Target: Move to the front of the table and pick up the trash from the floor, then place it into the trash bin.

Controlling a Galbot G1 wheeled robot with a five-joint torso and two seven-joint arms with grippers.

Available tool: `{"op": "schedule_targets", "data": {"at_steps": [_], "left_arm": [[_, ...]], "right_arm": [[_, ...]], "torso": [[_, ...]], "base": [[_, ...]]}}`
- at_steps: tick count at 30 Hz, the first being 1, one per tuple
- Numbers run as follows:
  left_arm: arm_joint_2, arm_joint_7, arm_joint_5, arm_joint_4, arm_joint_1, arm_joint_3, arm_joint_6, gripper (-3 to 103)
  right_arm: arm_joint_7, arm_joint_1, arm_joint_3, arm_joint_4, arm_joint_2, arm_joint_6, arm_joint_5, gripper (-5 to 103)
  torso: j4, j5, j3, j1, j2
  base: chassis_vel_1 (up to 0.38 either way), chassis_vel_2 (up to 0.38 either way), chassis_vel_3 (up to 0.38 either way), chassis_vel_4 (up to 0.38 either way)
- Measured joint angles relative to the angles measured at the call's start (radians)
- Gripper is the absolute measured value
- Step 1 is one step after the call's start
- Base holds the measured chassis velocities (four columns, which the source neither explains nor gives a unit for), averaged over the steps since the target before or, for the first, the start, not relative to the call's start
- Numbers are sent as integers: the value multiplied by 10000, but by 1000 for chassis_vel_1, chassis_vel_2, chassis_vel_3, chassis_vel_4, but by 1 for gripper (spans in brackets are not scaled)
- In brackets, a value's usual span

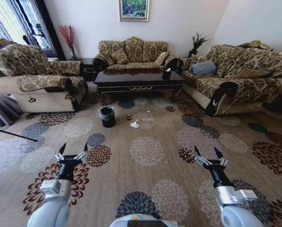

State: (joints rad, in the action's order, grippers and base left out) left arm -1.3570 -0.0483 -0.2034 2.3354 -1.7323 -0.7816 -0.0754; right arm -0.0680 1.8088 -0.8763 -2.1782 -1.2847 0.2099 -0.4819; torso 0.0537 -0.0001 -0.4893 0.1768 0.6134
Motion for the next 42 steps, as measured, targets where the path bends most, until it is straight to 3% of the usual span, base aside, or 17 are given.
{"op": "schedule_targets", "data": {"at_steps": [13, 31, 35, 42], "left_arm": [[617, -13, -126, -755, 154, -65, -51, 100], [390, 28, -71, -1156, 378, 174, 58, 100], [313, 63, 149, -1142, 432, 288, 110, 100], [271, 70, 115, -1044, 507, 188, 120, 100]], "right_arm": [[-127, -97, 27, 437, 41, 228, 111, 100], [-245, -121, 203, 1150, -70, 514, 516, 100], [-472, -327, 274, 1362, -191, 748, 1520, 100], [-548, -260, 402, 1275, -287, 749, 1559, 100]], "torso": [[1, 0, 306, -228, -529], [-1, 0, 741, -503, -1246], [0, 2, 878, -582, -1458], [1, 0, 1106, -719, -1825]], "base": [[0, 0, 0, 0], [0, 0, 0, 0], [0, 0, 0, 0], [0, 0, 0, 0]]}}
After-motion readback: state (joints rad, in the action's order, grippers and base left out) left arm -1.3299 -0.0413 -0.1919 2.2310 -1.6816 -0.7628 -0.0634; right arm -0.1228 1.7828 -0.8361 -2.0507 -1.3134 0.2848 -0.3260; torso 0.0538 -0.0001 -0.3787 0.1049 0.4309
